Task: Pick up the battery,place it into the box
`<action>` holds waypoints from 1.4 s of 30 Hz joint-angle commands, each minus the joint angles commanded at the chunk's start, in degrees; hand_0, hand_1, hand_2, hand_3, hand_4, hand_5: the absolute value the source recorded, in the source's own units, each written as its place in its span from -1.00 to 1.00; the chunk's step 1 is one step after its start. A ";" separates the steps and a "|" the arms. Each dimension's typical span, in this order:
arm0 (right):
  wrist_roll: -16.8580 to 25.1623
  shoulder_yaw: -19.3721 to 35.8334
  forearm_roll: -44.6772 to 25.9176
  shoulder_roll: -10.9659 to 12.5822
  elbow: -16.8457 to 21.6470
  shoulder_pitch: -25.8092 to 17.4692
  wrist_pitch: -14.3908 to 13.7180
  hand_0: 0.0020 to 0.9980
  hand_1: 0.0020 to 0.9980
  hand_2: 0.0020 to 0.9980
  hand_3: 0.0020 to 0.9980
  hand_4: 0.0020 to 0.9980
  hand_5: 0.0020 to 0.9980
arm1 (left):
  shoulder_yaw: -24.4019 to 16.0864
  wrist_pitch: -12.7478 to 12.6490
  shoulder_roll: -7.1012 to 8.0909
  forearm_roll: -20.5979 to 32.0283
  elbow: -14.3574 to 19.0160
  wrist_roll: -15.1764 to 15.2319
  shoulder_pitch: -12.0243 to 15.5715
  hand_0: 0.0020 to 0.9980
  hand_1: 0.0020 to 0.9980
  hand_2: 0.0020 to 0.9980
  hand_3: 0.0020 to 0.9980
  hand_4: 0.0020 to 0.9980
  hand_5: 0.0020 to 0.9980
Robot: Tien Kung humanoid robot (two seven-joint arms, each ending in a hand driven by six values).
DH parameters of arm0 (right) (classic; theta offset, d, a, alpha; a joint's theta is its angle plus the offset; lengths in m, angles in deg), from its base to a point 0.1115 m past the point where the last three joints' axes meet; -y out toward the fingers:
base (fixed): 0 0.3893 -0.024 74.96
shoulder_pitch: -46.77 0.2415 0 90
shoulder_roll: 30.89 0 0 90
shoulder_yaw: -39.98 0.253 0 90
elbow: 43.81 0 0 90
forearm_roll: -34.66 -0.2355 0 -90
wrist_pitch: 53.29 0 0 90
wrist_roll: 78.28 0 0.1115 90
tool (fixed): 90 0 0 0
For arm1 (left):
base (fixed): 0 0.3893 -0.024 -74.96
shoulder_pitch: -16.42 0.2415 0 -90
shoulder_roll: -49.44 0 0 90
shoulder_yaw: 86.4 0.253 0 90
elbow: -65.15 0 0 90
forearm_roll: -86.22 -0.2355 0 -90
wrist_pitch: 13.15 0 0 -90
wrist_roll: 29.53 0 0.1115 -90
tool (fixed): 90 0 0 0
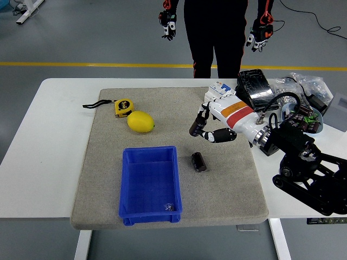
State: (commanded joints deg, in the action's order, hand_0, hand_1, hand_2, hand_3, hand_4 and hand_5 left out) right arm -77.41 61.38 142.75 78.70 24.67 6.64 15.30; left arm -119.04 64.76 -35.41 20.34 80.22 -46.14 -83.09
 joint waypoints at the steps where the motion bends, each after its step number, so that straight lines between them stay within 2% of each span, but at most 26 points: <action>1: -0.10 0.00 0.47 -0.06 1.24 0.02 0.06 -0.31 -0.21 -0.04 0.00 0.35 -0.42 | 0.00 0.01 0.01 0.01 0.00 0.00 0.06 0.31 0.30 0.32 0.16 0.25 0.16; 10: -1.17 -3.62 4.34 -1.65 10.57 1.24 1.11 -0.31 -0.21 -0.04 0.01 0.35 -0.42 | -0.11 0.19 0.13 -0.21 0.04 -0.17 0.47 0.31 0.30 0.32 0.16 0.25 0.15; 14: -1.21 -5.87 5.60 -2.78 12.15 2.35 1.60 -0.30 -0.17 0.01 0.05 0.37 -0.46 | -0.23 0.25 0.16 -0.45 0.06 -0.25 0.58 0.32 0.30 0.31 0.16 0.25 0.15; 19: -1.26 -7.81 5.89 -3.72 12.12 3.31 2.72 -0.30 -0.17 0.01 0.05 0.37 -0.46 | -0.26 0.26 0.25 -0.48 0.08 -0.28 0.61 0.32 0.30 0.31 0.16 0.25 0.15; 20: -1.25 -8.09 5.75 -3.79 12.01 3.47 3.05 -0.26 -0.06 0.43 0.33 0.54 -0.43 | -0.27 0.24 0.26 -0.45 0.07 -0.27 0.58 0.32 0.30 0.32 0.16 0.25 0.15; 25: -0.59 -8.53 4.85 -3.68 11.38 3.70 5.08 -0.26 -0.06 0.43 0.33 0.54 -0.43 | -0.04 0.18 0.33 -0.18 0.08 -0.22 0.30 0.32 0.30 0.32 0.16 0.25 0.15; 26: -0.36 -8.47 4.65 -3.61 11.30 3.67 5.48 -0.24 0.00 0.52 0.68 0.81 -0.39 | 0.10 0.17 0.34 -0.05 0.10 -0.20 0.24 0.32 0.30 0.32 0.16 0.25 0.15; 39: 0.78 -5.76 4.08 -2.40 9.98 3.75 6.65 -0.27 -0.02 0.50 0.70 0.78 -0.40 | 0.82 -0.05 0.32 0.82 0.15 0.03 -0.10 0.32 0.30 0.32 0.16 0.26 0.15; 42: 1.63 -5.56 3.49 -1.79 7.98 4.32 7.33 -0.27 -0.02 0.50 0.70 0.78 -0.40 | 0.84 -0.06 0.36 0.95 0.13 0.06 -0.09 0.32 0.30 0.32 0.16 0.26 0.15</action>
State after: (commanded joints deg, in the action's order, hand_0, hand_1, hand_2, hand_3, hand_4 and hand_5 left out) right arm -75.78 55.82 146.24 76.91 32.65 10.96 22.63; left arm -118.20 64.71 -35.04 21.30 80.35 -46.08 -83.18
